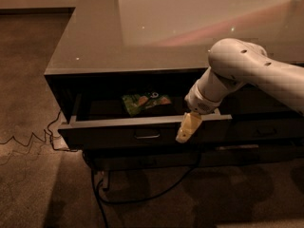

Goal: Open top drawer

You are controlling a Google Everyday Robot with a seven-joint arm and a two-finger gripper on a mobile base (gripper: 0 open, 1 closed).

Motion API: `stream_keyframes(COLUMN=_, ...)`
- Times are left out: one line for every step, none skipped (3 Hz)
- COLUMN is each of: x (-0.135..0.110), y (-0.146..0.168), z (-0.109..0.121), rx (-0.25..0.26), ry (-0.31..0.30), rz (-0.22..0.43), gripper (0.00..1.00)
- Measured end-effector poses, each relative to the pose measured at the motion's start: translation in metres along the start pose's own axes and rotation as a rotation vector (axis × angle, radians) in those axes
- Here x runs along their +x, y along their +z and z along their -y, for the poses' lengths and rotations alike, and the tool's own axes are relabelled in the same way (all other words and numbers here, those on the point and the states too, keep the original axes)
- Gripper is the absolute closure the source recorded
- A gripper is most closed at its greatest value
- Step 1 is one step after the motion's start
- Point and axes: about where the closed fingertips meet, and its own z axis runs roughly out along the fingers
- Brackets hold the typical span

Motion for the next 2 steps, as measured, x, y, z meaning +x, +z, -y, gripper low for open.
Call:
stream_keyframes(x=0.0, y=0.001, z=-0.0006, rx=-0.003, ry=-0.003, rz=0.004, gripper=0.0)
stream_keyframes(x=0.0041, y=0.007, z=-0.007, rx=-0.012, ry=-0.046, rz=0.046, gripper=0.0)
